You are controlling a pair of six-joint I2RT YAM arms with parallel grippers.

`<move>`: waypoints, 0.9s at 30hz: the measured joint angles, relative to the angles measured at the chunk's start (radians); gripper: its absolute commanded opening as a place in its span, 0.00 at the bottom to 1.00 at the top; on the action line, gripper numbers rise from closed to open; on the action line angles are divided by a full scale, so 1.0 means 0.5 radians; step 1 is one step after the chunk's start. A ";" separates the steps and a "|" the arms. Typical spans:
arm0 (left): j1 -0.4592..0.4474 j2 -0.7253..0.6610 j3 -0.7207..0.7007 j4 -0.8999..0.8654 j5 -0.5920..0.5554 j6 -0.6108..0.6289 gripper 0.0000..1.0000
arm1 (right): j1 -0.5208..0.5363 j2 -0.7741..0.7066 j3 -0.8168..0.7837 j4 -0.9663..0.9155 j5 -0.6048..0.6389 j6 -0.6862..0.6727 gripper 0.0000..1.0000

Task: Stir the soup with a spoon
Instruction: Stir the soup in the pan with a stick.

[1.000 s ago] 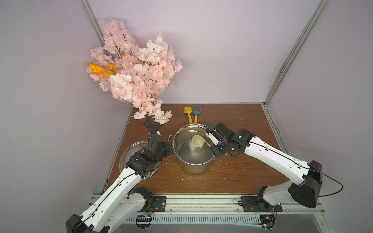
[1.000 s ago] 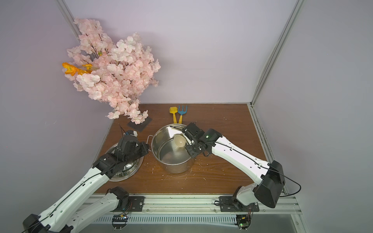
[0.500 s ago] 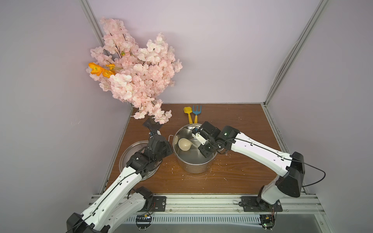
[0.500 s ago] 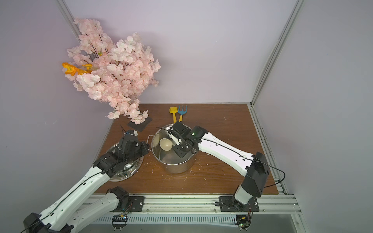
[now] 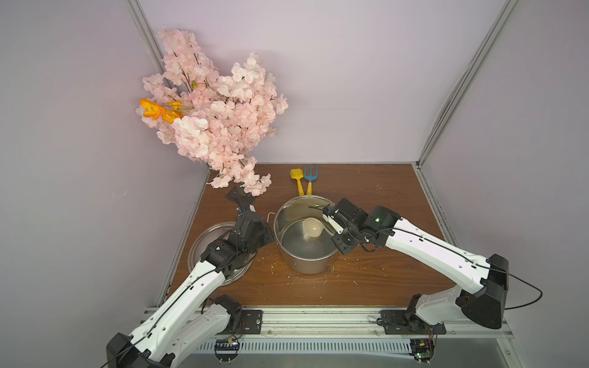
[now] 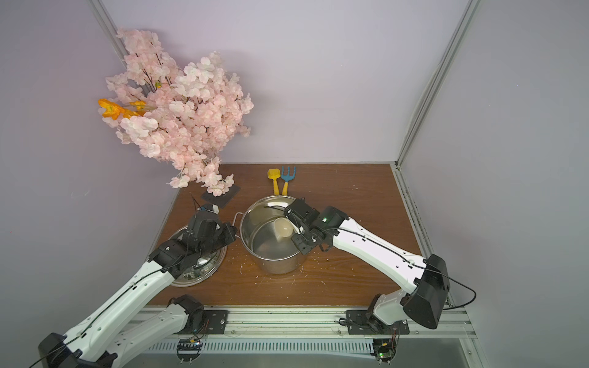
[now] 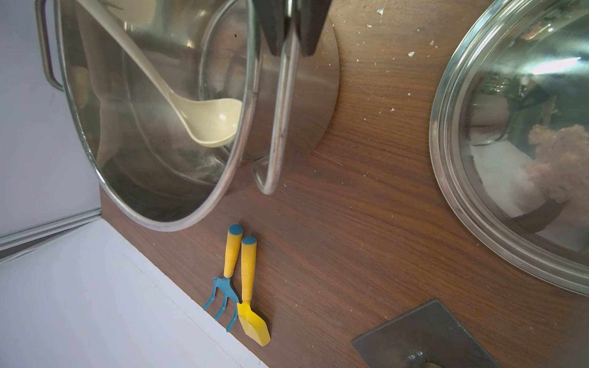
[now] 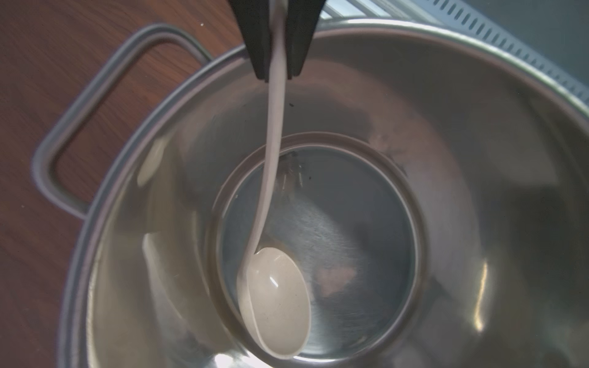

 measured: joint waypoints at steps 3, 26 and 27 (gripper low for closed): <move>0.000 0.012 0.009 -0.006 -0.001 0.006 0.00 | -0.058 0.058 0.077 -0.034 0.040 -0.018 0.00; 0.000 0.032 0.021 -0.017 -0.001 0.019 0.00 | 0.233 0.098 0.068 -0.043 -0.014 -0.011 0.00; 0.000 0.032 0.024 -0.014 0.000 0.019 0.00 | 0.204 0.063 0.042 -0.038 -0.006 -0.010 0.00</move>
